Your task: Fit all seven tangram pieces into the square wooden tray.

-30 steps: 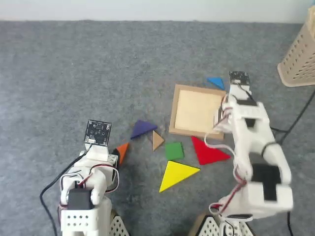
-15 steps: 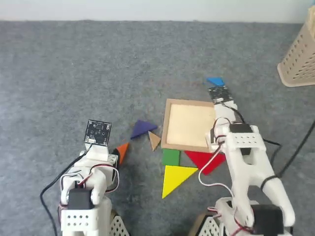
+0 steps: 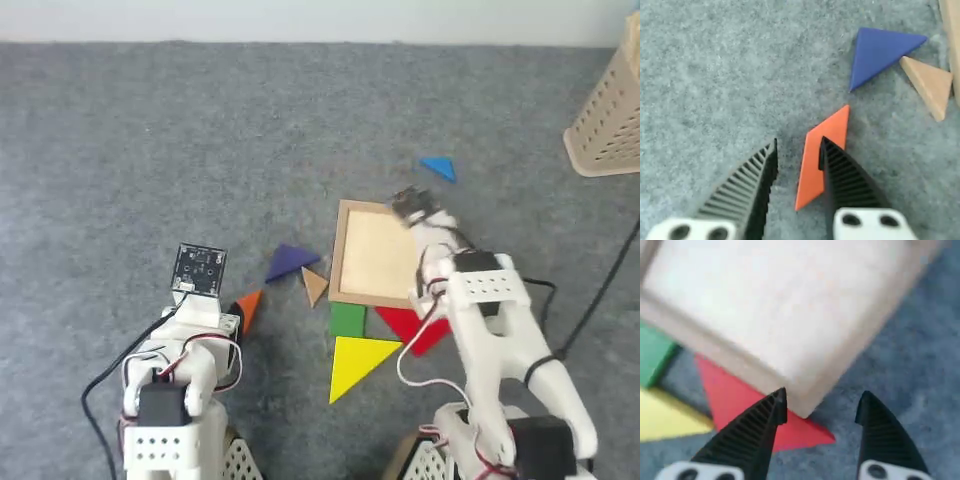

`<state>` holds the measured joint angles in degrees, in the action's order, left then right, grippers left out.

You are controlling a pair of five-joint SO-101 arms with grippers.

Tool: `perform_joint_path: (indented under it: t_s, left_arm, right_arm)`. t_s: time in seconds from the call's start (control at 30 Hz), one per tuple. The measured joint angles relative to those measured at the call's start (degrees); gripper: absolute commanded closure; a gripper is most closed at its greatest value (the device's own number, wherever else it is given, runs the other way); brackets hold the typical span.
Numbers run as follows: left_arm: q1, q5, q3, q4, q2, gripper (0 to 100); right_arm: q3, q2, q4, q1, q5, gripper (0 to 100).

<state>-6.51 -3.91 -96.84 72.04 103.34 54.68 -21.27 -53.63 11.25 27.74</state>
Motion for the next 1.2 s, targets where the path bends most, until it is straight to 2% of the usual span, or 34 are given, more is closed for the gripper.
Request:
perform_joint_path:
  t_s: [0.33,0.43,0.53,0.67,0.93,1.2]
  left_arm:
    - [0.0,0.0,0.0,0.0,0.0,87]
    - [0.0,0.0,0.0,0.0,0.0,87]
    - [0.0,0.0,0.0,0.0,0.0,87]
    - [0.0,0.0,0.0,0.0,0.0,87]
    - [0.0,0.0,0.0,0.0,0.0,87]
    - [0.0,0.0,0.0,0.0,0.0,87]
  right_arm:
    - [2.8,-12.8,-12.9,3.8,17.8,76.8]
    - [6.7,-15.6,-13.3,4.0,20.4,76.8]
    - [9.5,-16.1,-13.6,7.6,22.7,76.8]
    - [10.3,-16.1,-13.6,9.6,23.4,76.8]
    - [10.4,-16.1,-13.6,9.8,23.4,71.2]
    - [11.6,-16.1,-12.0,10.0,22.9,70.9]
